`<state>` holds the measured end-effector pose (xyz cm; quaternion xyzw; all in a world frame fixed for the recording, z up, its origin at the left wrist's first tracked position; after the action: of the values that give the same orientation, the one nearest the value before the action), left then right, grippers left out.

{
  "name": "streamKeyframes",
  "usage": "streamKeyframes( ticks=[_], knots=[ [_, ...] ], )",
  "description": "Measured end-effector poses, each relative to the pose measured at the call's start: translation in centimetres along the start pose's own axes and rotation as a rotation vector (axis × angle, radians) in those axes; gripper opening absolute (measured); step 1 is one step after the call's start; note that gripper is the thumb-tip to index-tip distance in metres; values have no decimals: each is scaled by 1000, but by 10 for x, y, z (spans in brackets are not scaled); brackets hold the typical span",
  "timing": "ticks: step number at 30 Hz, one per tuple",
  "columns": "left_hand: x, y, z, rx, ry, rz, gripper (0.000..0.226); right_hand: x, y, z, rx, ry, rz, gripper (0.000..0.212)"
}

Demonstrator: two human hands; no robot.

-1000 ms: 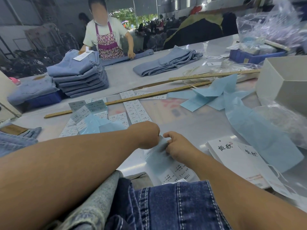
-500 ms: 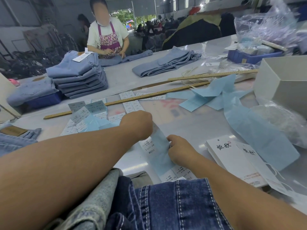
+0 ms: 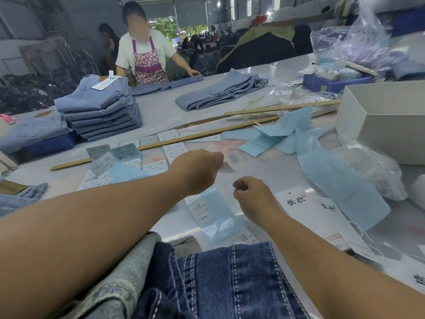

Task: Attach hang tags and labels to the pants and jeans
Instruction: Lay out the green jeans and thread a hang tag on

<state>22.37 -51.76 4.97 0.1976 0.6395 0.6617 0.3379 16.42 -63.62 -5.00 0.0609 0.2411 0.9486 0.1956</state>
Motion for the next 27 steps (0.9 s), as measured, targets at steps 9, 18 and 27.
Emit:
streamKeyframes(
  ticks=[9, 18, 27],
  knots=[
    [23, 63, -92, -72, -577, 13, 22, 49, 115, 5, -534, 4, -30, 23],
    [4, 94, -174, -91, -612, 183, 38, 100, 173, -18, -526, 134, -110, 21],
    [-34, 58, -192, 199, -431, 237, 18, 102, 177, -57, -606, 118, -275, 21]
  ],
)
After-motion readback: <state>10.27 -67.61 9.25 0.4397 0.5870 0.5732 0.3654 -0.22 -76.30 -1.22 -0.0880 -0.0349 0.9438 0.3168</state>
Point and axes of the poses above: each hand's wrist, its own x-axis away from the middle knuckle, its own y-axis out of the back of the hand, z = x × y, the point moved 5 cm from there along -x, towards the middle knuckle, and after that the axes turned 2 degrees about x, right-handed, at the moved point
